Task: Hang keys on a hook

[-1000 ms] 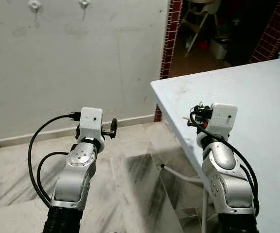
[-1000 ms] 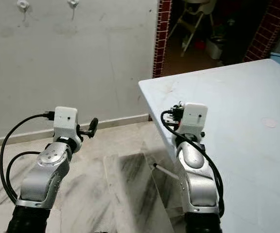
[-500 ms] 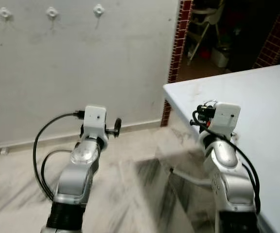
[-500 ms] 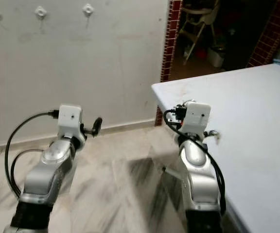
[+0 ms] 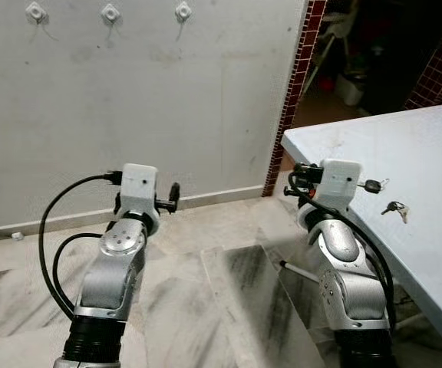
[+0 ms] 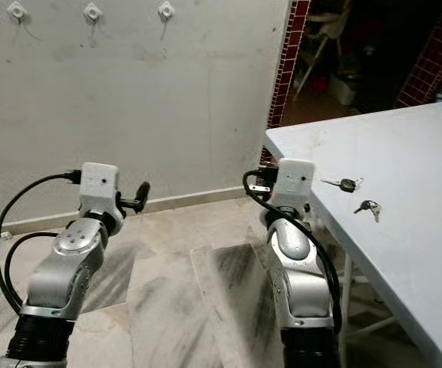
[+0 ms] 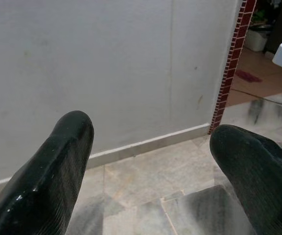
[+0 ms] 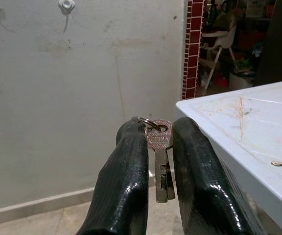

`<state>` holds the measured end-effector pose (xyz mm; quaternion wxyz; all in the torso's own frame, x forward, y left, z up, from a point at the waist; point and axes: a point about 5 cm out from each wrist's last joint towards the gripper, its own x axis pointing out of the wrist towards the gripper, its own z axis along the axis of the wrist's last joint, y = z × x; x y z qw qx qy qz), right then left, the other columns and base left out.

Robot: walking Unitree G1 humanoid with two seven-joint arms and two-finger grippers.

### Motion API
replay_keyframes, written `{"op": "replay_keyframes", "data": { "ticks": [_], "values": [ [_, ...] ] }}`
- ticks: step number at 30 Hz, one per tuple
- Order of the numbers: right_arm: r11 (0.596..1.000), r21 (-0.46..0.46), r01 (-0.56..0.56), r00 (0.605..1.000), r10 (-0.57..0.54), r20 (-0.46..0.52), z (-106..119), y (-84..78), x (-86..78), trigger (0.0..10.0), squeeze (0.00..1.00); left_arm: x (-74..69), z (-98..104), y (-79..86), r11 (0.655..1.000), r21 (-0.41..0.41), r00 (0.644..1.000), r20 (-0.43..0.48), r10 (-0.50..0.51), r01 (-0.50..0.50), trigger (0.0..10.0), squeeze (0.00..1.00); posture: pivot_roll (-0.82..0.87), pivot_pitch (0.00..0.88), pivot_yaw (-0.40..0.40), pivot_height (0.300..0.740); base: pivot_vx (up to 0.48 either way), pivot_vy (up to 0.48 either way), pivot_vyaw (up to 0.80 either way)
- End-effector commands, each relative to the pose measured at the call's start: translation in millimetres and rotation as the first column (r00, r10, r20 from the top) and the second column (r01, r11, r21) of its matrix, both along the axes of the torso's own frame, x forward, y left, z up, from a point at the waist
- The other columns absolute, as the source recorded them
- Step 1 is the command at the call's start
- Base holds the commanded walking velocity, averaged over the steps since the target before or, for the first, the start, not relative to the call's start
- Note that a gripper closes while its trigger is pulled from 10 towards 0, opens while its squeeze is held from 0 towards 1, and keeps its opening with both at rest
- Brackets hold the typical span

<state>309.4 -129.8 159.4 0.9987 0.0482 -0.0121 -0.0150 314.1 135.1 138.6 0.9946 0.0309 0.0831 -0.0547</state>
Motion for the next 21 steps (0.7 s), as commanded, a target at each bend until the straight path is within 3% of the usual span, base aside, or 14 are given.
{"op": "replay_keyframes", "data": {
  "ticks": [1,11,21],
  "values": [
    [1.000,-0.004,0.009,1.000,-0.009,0.019,5.0,-2.5,1.1,10.0,0.00,1.9,3.6,-7.2,1.000,-0.007,1.000,0.013,-0.023,0.023,10.0,0.00,0.18,0.000,-0.031,0.740,0.000,0.000,0.00],
    [1.000,0.002,-0.001,1.000,0.001,0.021,4.3,-1.6,0.5,10.0,0.00,2.1,6.5,-6.0,0.997,-0.065,0.999,0.023,-0.039,0.040,10.0,0.00,0.18,0.000,-0.029,0.740,0.000,0.000,0.00],
    [0.999,-0.009,-0.033,0.999,0.034,0.034,5.4,3.7,-0.6,10.0,0.00,0.4,5.0,-7.5,0.996,-0.080,0.999,0.015,-0.047,0.048,10.0,0.00,0.18,0.000,-0.032,0.740,0.348,0.000,0.00]
  ]
}}
